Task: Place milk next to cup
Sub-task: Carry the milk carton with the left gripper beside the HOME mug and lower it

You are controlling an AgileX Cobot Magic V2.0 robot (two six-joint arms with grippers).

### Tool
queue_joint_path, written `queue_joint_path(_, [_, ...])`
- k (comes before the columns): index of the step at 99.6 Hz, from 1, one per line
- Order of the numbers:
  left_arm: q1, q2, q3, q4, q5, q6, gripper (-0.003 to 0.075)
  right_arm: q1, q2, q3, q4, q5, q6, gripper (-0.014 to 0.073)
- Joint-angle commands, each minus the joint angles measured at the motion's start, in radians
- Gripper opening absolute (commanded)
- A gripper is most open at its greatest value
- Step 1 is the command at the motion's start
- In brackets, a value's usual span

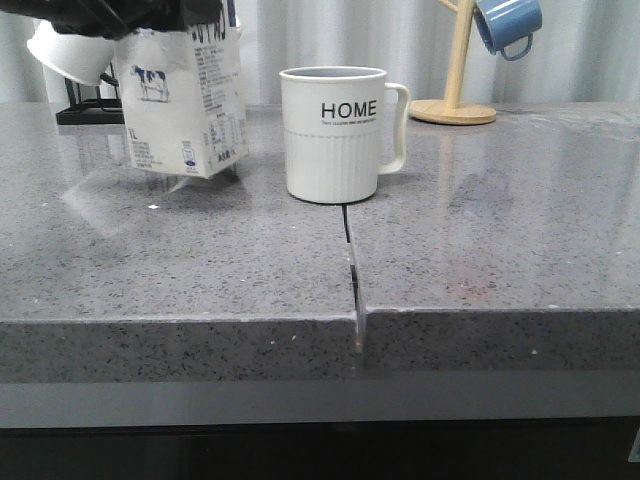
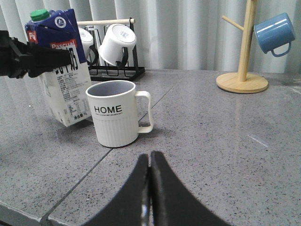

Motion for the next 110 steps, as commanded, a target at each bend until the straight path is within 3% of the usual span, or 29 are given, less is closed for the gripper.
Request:
queue_joint_path(1, [-0.018,-0.014,-0.034,-0.012,-0.107,-0.011,0.0223,0.002,0.005,-0.025,0.001,-0.070,-0.002,-0.0067])
queue_joint_path(28, [-0.051,0.014,-0.034,-0.031,-0.139,-0.011,0.0225,0.002,0.005,-0.025,0.001,-0.070,-0.002,-0.0067])
queue_joint_path(38, [-0.051,0.014,-0.034,-0.031,-0.131,-0.011,0.0269,0.002,0.005,-0.025,0.001,-0.070,-0.002,-0.0067])
queue_joint_path(45, [-0.051,0.014,-0.034,-0.031,-0.131,-0.011,0.0362,0.002,0.005,-0.025,0.001,-0.070,-0.002,-0.0067])
queue_joint_path(57, [-0.051,0.014,-0.034,-0.031,-0.123,-0.011,0.0603,0.002,0.005,-0.025,0.001,-0.070,-0.002,-0.0067])
queue_joint_path(64, [-0.051,0.014,-0.034,-0.031,-0.118,-0.011,0.0679,0.002,0.005,-0.025,0.001,-0.070,-0.002,-0.0067])
queue_joint_path(110, [-0.057,-0.095,0.028,-0.028,-0.074,-0.011,0.0692,0.002,0.005,-0.025,0.001,-0.070,-0.002,-0.0067])
